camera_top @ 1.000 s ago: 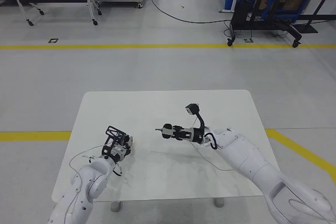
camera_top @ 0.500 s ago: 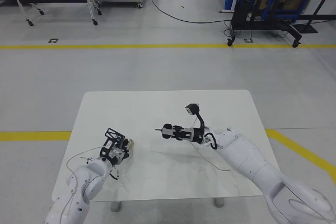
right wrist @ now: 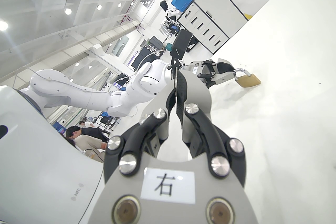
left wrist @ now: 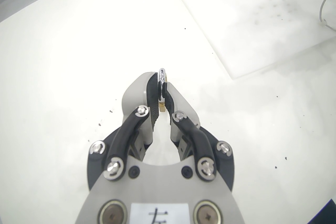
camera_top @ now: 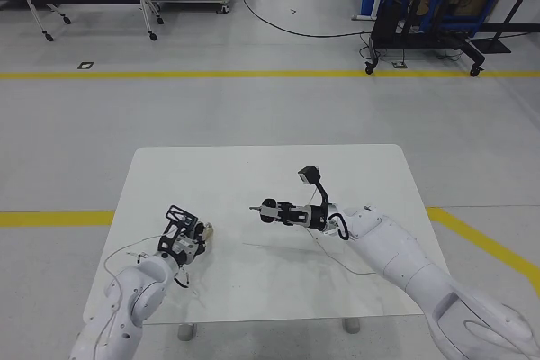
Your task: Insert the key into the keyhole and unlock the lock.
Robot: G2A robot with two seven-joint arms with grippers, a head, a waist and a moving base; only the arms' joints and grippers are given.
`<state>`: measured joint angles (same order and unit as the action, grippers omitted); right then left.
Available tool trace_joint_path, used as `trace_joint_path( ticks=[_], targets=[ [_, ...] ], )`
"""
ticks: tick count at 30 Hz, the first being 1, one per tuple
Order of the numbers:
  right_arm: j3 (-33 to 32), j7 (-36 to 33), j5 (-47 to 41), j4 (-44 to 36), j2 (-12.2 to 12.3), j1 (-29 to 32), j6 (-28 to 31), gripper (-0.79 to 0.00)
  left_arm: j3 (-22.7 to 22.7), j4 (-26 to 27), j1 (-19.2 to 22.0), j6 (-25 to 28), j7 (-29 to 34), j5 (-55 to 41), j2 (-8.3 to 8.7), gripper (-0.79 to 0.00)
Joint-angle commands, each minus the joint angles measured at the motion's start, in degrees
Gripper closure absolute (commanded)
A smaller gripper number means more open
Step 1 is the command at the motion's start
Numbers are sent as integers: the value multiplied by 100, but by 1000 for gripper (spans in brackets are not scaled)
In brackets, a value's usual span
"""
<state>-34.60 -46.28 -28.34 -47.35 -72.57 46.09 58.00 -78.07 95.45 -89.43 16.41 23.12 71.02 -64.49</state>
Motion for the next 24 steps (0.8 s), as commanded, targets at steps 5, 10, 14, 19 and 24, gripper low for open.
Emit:
trace_joint_path(
  ticks=[5,10,14,19,24],
  targets=[
    [0,0,0,0,0,0,0,0,-19,1,-6,15,18,-80,2,-62],
    [0,0,0,0,0,0,0,0,-22,3,-4,40,35,-135,4,-55],
    [0,0,0,0,0,0,0,0,36,-2,52,84,49,-174,-3,-117],
    [0,0,0,0,0,0,0,0,181,-138,231,-9,107,-51,-24,-197],
    [0,0,0,0,0,0,0,0,279,-243,337,-67,129,16,-40,-151]
  ],
)
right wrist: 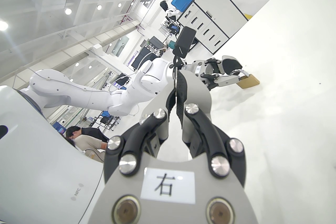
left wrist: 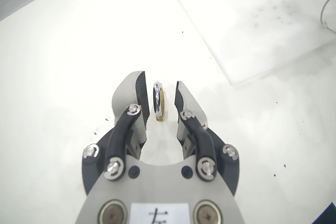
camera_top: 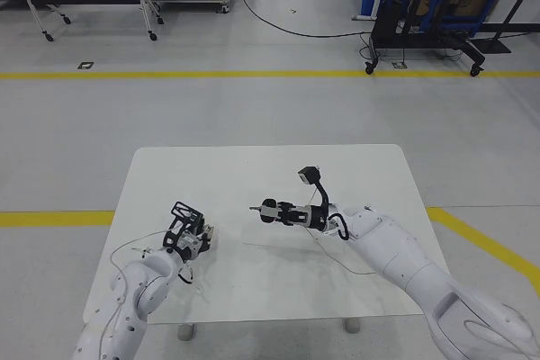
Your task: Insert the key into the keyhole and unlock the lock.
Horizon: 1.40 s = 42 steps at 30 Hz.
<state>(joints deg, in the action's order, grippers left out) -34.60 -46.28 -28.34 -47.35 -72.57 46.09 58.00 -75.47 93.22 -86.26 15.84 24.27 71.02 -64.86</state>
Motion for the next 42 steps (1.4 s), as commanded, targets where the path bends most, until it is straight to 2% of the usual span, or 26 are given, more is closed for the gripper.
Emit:
trace_joint_path(
  ticks=[1,3,11,16,19,23,27,29,34,42],
  targets=[
    [0,0,0,0,0,0,0,0,32,-32,34,-14,28,27,-4,-99],
    [0,0,0,0,0,0,0,0,47,-61,54,-24,66,33,-6,-3],
    [0,0,0,0,0,0,0,0,-13,-52,-1,-65,181,235,17,0],
    [0,0,0,0,0,0,0,0,-55,14,-13,-200,-57,108,5,0],
    [0,0,0,0,0,0,0,0,-157,95,-54,-172,-306,-448,-15,0],
    [0,0,0,0,0,0,0,0,-398,221,-169,401,-426,-2064,-32,0],
    [0,0,0,0,0,0,0,0,-707,190,-249,1321,40,-4118,-2,0],
    [0,0,0,0,0,0,0,0,-808,147,-247,1534,316,-4632,24,0],
    [0,0,0,0,0,0,0,0,-874,109,-212,1671,608,-5066,58,0],
    [0,0,0,0,0,0,0,0,-871,222,-231,1627,583,-4825,72,0]
  ],
)
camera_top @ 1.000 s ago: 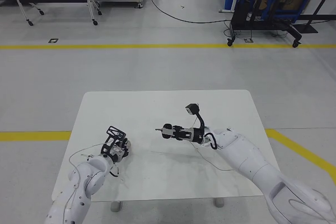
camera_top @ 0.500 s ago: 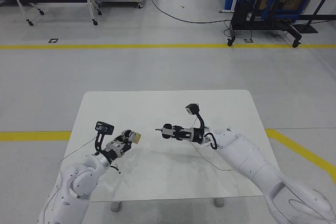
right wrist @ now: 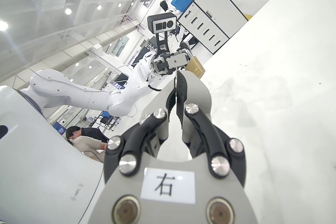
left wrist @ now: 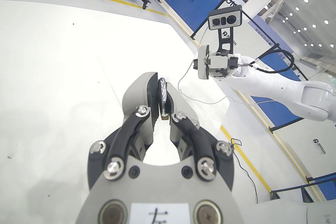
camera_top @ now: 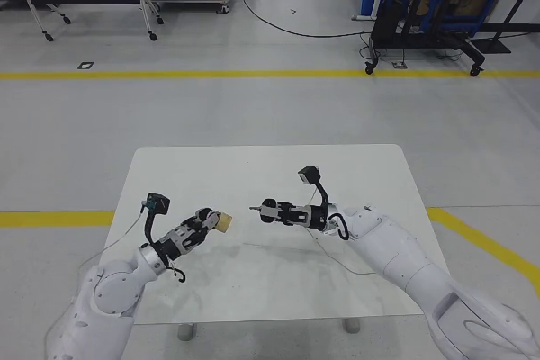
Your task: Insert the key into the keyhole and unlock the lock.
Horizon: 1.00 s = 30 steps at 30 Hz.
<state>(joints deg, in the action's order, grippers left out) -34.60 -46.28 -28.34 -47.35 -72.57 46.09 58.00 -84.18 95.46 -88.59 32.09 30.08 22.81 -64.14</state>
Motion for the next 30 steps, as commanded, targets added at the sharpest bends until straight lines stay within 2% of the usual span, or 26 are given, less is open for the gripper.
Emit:
trace_joint_path(
  ticks=[1,3,5,6,7,8,11,14,17,23,30],
  targets=[
    [0,0,0,0,0,0,0,0,0,-2,1,1,1,-3,0,0],
    [0,0,0,0,0,0,0,0,109,-18,-69,-84,-149,-570,-33,0],
    [-61,220,81,-10,6,29,-129,0,221,-189,-33,-501,-41,-1662,-71,0],
    [-135,446,197,-80,12,57,-135,0,287,-355,62,-854,171,-2508,-94,0],
    [-173,551,262,-95,17,74,-133,0,315,-473,121,-1104,328,-2936,-104,0],
    [-244,757,477,-116,30,82,-172,0,332,-708,289,-1619,643,-3751,-121,0],
    [-357,1135,944,-247,50,120,-300,0,263,-1274,646,-2416,1042,-5360,-169,0],
    [-457,1465,1325,-530,64,220,-411,0,287,-1778,928,-2693,1505,-6026,-194,0],
    [-507,1684,1733,-834,67,321,-591,0,329,-2097,1075,-2638,1695,-6423,-229,0],
    [-305,1572,1918,-1228,-40,411,-442,0,495,-2086,1165,-2571,1724,-6593,-280,0],
    [51,1704,2218,-1102,-325,211,-320,0,550,-1947,1132,-2553,1640,-6504,-291,0]
  ],
)
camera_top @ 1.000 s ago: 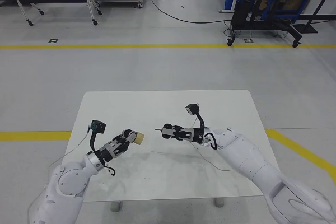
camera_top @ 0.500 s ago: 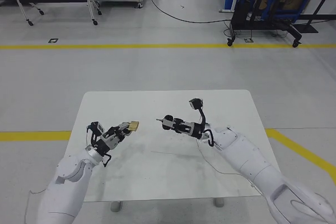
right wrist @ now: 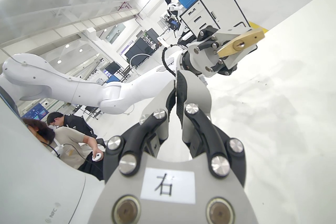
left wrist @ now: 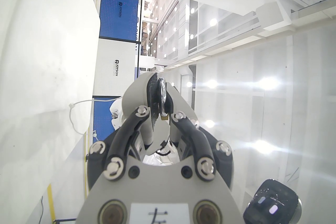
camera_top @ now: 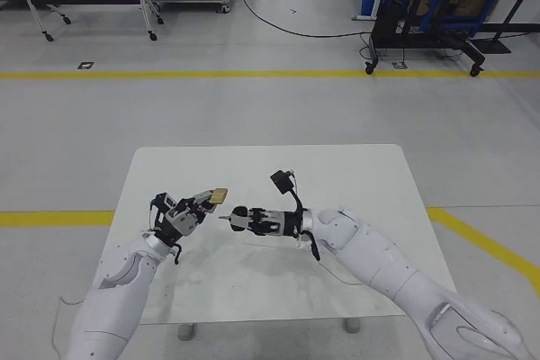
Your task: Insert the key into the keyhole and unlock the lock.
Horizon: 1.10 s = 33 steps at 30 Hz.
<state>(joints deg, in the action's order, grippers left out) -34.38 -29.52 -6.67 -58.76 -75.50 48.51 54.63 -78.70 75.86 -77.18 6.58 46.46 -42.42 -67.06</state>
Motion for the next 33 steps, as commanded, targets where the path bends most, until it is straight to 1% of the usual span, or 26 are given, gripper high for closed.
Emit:
trace_joint_path(
  ticks=[1,7,11,15,20,25,28,31,33],
  targets=[
    [69,91,136,97,-83,-77,42,0,9,45,-25,-1,6,28,0,0],
    [188,410,543,334,-280,-228,31,0,14,178,-70,13,82,105,7,0],
    [250,554,716,479,-401,-317,-20,0,-4,206,-87,70,250,140,18,0],
    [172,845,801,692,-481,-395,106,0,-37,218,-92,85,348,81,23,0],
    [-100,1333,967,935,-483,-389,308,0,-78,242,-110,118,457,23,30,0],
    [-348,1626,1185,816,-437,-267,337,0,-136,273,-116,237,546,48,42,0],
    [-510,1816,1174,775,-411,-160,337,0,-165,306,-103,450,656,190,54,0],
    [-664,1996,1041,811,-402,-74,288,0,-185,388,-117,783,845,404,69,0],
    [-736,2074,956,837,-408,-39,166,0,-182,421,-131,992,946,486,73,0]
  ],
)
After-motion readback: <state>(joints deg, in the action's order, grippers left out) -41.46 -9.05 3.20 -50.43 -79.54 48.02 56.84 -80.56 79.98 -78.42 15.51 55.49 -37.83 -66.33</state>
